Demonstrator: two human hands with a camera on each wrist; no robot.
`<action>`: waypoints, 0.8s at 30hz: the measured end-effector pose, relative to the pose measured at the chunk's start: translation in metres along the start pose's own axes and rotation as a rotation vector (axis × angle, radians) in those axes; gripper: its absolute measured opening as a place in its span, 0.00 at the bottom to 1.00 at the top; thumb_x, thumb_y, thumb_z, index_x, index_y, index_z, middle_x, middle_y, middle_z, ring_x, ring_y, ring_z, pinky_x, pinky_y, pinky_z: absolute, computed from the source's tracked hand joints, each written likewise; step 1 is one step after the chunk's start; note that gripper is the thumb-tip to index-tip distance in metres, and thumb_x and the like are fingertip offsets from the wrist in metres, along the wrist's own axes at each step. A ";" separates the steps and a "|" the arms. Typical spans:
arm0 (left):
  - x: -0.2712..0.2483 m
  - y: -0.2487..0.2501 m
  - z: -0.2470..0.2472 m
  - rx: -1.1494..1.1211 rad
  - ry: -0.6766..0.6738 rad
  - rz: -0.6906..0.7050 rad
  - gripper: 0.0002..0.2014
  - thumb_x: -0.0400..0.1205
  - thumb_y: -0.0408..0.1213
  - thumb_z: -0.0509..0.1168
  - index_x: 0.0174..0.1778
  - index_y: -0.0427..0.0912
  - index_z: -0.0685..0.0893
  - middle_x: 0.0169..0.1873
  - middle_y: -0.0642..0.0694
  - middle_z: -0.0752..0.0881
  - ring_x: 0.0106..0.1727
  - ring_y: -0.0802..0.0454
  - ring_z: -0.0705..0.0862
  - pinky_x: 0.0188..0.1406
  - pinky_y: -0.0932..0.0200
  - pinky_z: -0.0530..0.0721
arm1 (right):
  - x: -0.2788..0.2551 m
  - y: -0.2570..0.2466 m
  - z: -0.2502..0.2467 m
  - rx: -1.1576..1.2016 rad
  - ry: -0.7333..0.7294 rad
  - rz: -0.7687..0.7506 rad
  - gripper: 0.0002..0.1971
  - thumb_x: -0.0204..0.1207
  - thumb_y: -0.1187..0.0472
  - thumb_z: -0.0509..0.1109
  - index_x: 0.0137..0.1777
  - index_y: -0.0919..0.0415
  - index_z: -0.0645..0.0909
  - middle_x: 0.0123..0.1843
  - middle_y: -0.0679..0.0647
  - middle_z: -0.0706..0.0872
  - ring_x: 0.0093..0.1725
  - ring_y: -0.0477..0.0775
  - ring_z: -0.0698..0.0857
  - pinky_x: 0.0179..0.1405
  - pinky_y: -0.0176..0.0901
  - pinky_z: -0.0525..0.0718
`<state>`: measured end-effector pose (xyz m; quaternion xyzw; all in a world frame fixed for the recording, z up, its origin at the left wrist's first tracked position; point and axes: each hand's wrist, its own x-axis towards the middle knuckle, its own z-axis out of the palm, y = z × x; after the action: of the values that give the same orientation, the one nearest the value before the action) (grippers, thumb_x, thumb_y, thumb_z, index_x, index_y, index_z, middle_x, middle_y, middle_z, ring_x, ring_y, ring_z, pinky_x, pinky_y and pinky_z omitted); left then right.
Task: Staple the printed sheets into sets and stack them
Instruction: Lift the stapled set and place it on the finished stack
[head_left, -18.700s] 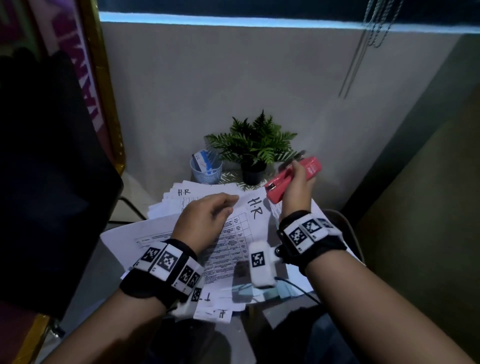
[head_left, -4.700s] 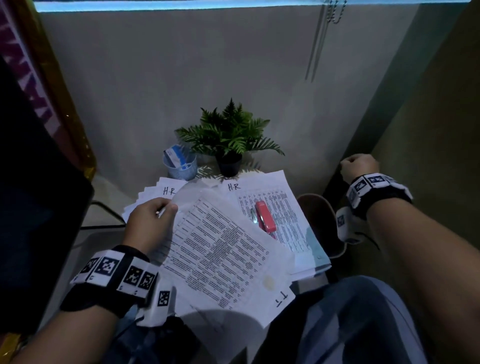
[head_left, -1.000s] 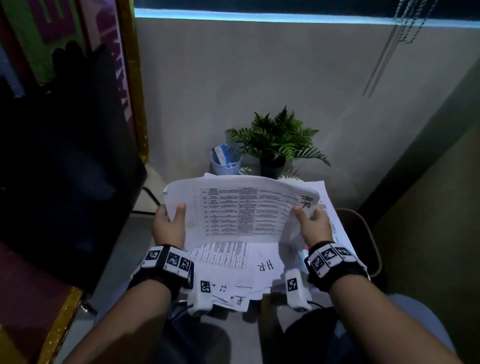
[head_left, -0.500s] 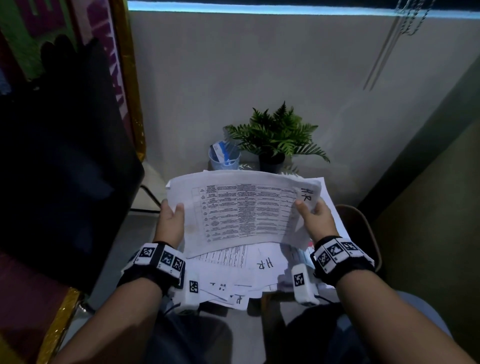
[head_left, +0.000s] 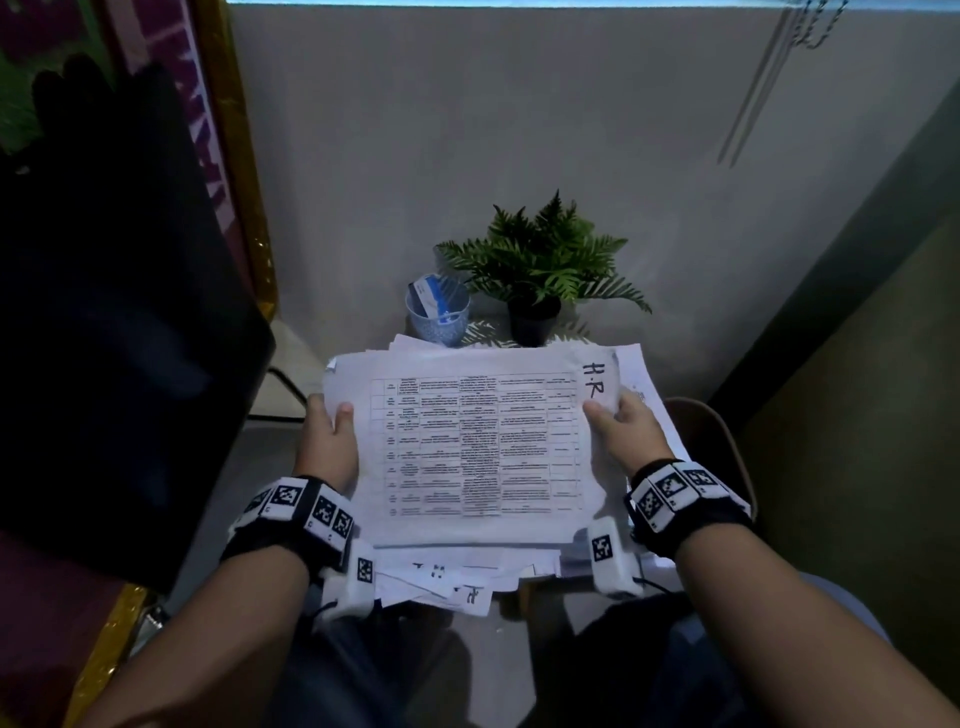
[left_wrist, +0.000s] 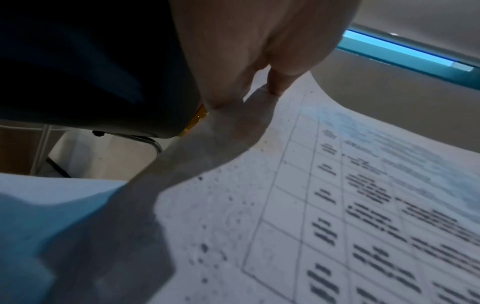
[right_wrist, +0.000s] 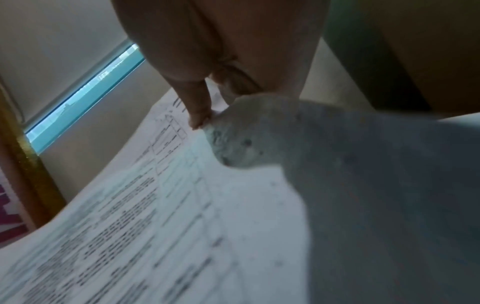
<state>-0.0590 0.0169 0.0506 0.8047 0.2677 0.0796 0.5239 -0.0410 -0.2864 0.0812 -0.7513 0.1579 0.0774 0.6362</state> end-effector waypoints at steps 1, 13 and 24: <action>0.001 -0.001 -0.001 0.018 -0.005 -0.011 0.12 0.87 0.44 0.52 0.64 0.45 0.66 0.56 0.37 0.82 0.56 0.37 0.82 0.62 0.39 0.79 | -0.001 0.000 0.001 0.001 -0.022 0.010 0.08 0.84 0.66 0.60 0.59 0.60 0.78 0.47 0.51 0.86 0.42 0.42 0.83 0.28 0.26 0.81; 0.021 -0.005 0.001 0.185 -0.164 -0.080 0.20 0.87 0.43 0.52 0.71 0.36 0.64 0.65 0.35 0.79 0.63 0.38 0.78 0.55 0.52 0.71 | 0.021 0.008 0.003 -0.207 0.002 0.044 0.09 0.82 0.62 0.60 0.57 0.59 0.80 0.55 0.55 0.86 0.58 0.57 0.82 0.63 0.51 0.78; 0.028 0.055 0.051 0.535 -0.194 0.618 0.23 0.82 0.44 0.61 0.72 0.40 0.74 0.72 0.36 0.71 0.74 0.39 0.68 0.75 0.44 0.62 | 0.037 0.009 0.012 -0.222 -0.138 0.086 0.07 0.85 0.61 0.58 0.55 0.56 0.77 0.50 0.56 0.86 0.49 0.55 0.84 0.40 0.44 0.80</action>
<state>0.0048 -0.0264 0.0722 0.9586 -0.0259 0.0845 0.2706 -0.0080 -0.2810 0.0586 -0.8026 0.1364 0.1731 0.5544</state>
